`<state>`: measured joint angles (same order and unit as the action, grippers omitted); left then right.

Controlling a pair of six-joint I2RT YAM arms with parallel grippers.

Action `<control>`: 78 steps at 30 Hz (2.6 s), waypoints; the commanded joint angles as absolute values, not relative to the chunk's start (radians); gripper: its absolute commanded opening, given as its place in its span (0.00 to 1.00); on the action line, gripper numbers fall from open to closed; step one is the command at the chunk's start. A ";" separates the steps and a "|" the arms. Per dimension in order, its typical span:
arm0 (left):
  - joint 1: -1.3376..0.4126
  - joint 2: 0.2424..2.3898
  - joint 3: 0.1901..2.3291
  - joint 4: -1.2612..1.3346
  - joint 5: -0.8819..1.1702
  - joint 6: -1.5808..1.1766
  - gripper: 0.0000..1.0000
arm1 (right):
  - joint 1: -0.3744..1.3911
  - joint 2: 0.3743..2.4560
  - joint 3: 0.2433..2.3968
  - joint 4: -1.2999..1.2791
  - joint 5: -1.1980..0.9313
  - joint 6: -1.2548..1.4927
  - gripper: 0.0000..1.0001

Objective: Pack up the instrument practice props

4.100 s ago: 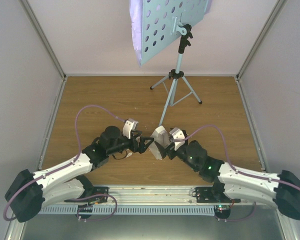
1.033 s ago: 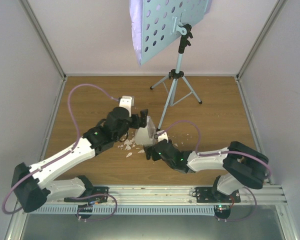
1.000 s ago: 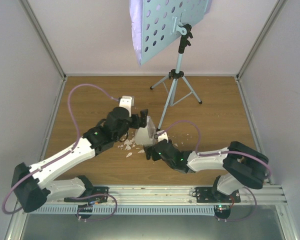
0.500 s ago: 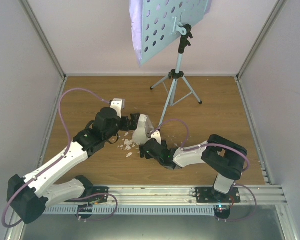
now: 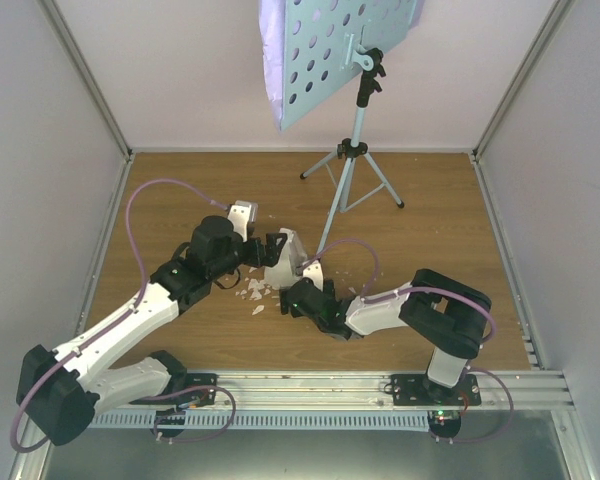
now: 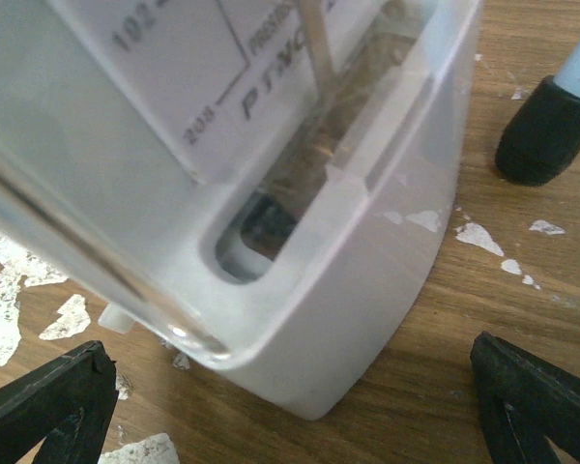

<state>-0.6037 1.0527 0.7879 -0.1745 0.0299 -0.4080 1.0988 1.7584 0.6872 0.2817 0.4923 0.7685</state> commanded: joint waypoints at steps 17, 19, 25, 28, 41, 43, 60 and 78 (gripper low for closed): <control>-0.599 1.170 0.785 -0.058 0.233 -0.407 0.94 | 1.097 1.708 0.586 0.372 0.515 0.731 0.96; -0.598 1.173 0.775 -0.044 0.247 -0.413 0.95 | 1.083 1.708 0.584 0.347 0.525 0.744 0.91; -0.598 1.159 0.742 -0.026 0.269 -0.428 0.96 | 1.032 1.669 0.541 0.328 0.547 0.763 0.86; -0.598 1.149 0.728 -0.022 0.277 -0.430 0.96 | 1.014 1.640 0.506 0.346 0.545 0.754 0.86; -0.591 1.095 0.691 -0.044 0.192 -0.456 0.99 | 1.058 1.595 0.399 0.707 0.309 0.535 1.00; -0.584 1.091 0.690 -0.049 0.185 -0.461 0.99 | 1.074 1.646 0.473 0.631 0.350 0.588 1.00; -0.551 1.041 0.659 -0.038 0.201 -0.474 0.99 | 1.114 1.799 0.566 0.625 0.508 0.638 1.00; -0.529 1.007 0.646 -0.049 0.212 -0.472 0.99 | 1.103 1.907 0.634 0.583 0.564 0.637 0.99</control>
